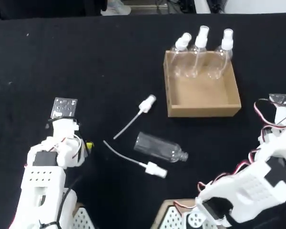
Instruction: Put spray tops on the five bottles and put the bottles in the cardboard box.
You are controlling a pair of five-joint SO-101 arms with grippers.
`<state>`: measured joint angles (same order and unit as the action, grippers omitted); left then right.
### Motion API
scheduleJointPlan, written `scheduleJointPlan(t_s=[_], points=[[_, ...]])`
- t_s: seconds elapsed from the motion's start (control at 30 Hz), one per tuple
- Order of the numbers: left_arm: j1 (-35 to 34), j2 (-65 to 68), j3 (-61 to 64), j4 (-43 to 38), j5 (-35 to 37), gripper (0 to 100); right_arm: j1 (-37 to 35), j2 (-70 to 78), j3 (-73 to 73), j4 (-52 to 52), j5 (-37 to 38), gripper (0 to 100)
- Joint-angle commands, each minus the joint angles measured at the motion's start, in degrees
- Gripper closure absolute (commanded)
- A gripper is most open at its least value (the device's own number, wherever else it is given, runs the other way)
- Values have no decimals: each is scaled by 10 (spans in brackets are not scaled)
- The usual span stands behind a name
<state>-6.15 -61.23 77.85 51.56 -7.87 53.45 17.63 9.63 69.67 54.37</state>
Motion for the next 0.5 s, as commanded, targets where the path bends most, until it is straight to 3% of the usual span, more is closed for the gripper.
scheduleJointPlan(t_s=[0.0,0.2,0.47], points=[[4,-10,1,-22,6,754,8,19,-102,69,18,778],[4,-10,2,-22,4,754,12,78,-218,144,36,704],[4,-10,1,-22,3,754,4,150,-281,212,38,737]])
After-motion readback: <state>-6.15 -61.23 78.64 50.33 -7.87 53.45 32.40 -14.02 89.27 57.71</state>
